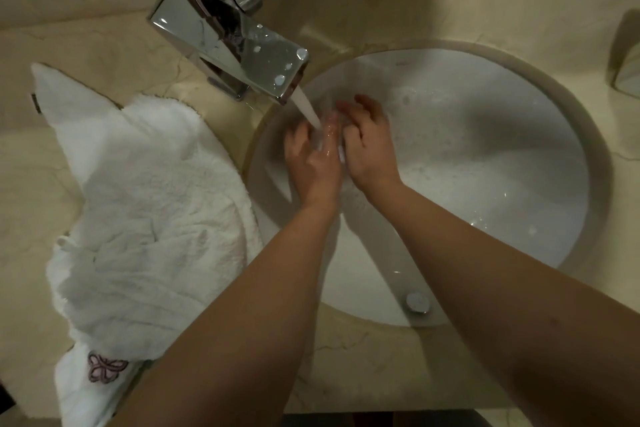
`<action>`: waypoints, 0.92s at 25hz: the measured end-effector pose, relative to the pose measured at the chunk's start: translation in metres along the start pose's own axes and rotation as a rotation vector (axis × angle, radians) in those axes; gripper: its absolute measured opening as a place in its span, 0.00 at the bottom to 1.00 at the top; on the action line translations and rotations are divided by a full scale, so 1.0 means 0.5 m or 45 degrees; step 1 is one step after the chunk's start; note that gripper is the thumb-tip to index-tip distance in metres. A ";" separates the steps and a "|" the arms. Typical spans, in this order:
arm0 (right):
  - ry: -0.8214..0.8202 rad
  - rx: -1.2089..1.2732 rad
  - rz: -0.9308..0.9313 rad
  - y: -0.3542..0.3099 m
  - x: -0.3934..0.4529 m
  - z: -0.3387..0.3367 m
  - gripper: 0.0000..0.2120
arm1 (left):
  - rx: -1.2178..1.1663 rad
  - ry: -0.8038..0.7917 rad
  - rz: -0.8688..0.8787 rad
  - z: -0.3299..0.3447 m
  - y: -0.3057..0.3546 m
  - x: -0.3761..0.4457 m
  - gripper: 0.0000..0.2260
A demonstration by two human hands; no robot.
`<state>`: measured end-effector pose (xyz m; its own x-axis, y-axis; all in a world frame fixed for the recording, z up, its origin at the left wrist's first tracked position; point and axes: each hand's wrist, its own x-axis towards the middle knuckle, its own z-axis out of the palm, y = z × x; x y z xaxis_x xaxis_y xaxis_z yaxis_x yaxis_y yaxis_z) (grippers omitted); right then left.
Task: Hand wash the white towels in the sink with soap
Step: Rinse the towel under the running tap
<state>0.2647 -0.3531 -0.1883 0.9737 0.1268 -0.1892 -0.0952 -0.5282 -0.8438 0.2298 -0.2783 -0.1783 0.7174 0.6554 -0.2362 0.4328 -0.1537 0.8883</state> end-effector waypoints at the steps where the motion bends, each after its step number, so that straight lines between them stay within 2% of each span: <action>1: 0.027 -0.064 -0.076 0.009 -0.007 0.006 0.26 | -0.020 -0.033 -0.057 0.004 0.001 0.004 0.22; 3: 0.049 -0.093 -0.105 0.023 -0.015 0.012 0.29 | -0.044 -0.077 -0.053 0.011 -0.001 0.010 0.26; 5: 0.055 -0.081 -0.016 0.038 -0.022 0.018 0.30 | -0.171 -0.150 -0.035 0.018 -0.004 0.010 0.19; 6: 0.081 -0.091 0.028 0.043 -0.026 0.021 0.32 | -0.227 -0.209 -0.054 0.020 -0.002 0.007 0.20; 9: 0.080 -0.140 0.136 0.051 -0.026 0.026 0.37 | -0.230 -0.348 -0.130 0.033 -0.023 0.010 0.27; 11: 0.041 -0.196 0.168 0.053 -0.019 0.025 0.39 | -0.182 -0.375 -0.156 0.044 -0.045 0.019 0.27; 13: 0.057 -0.249 0.165 0.055 -0.008 0.024 0.39 | -0.147 -0.301 -0.174 0.057 -0.053 0.032 0.26; 15: 0.067 -0.266 0.178 0.065 0.013 0.028 0.34 | -0.164 -0.131 -0.191 0.071 -0.063 0.045 0.23; 18: 0.064 -0.406 0.006 0.079 0.043 0.031 0.20 | -0.183 -0.050 -0.079 0.080 -0.064 0.050 0.16; 20: 0.084 -0.472 -0.095 0.086 0.059 0.029 0.14 | -0.078 -0.010 -0.014 0.087 -0.066 0.054 0.20; 23: -0.018 -0.367 0.067 0.079 0.081 0.021 0.25 | 0.127 -0.023 0.082 0.100 -0.079 0.071 0.26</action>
<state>0.2982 -0.3599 -0.2348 0.9659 0.1032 -0.2376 -0.0811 -0.7507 -0.6556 0.2654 -0.2861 -0.2416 0.7551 0.6282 -0.1877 0.4368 -0.2685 0.8586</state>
